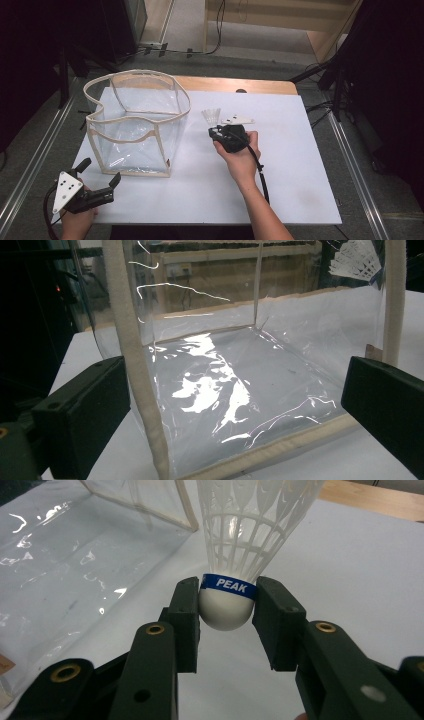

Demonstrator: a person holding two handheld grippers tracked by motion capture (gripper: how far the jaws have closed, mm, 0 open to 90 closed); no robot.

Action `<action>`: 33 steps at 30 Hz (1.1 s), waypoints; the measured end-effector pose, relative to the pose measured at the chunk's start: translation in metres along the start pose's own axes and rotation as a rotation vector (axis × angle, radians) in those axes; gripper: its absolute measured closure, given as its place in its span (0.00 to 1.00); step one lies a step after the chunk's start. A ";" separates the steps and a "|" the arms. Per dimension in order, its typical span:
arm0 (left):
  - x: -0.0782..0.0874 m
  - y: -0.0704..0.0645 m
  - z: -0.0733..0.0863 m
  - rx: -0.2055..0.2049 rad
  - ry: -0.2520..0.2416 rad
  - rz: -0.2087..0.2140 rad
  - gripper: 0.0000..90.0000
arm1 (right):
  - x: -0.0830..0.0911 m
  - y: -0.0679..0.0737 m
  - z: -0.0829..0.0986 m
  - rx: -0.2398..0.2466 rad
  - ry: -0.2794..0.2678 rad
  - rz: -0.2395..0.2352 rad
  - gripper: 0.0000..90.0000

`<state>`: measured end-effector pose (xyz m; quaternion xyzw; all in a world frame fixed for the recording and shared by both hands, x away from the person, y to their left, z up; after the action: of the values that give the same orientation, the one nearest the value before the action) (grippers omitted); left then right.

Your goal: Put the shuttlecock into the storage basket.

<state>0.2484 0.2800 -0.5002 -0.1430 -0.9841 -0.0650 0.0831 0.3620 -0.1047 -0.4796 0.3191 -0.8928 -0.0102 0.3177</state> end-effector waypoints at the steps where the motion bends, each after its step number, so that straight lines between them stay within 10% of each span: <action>1: 0.000 0.000 0.000 0.003 0.000 0.000 0.00 | 0.001 0.000 -0.001 0.000 -0.003 0.002 0.68; 33: 0.000 0.000 0.000 -0.002 0.000 0.002 0.00 | 0.023 0.009 -0.033 0.032 -0.077 -0.011 0.68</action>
<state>0.2483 0.2796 -0.5003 -0.1440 -0.9839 -0.0661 0.0829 0.3627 -0.1045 -0.4384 0.3284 -0.9027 -0.0098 0.2777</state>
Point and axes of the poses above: each handheld gripper's, and its own axes: x roughly backward along the jaws, z roughly out of its underside, y roughly to its left, the point moved 4 cm from there along -x, roughly forward along the jaws, and after that the axes turned 10 degrees about -z, right-handed, at the moved point
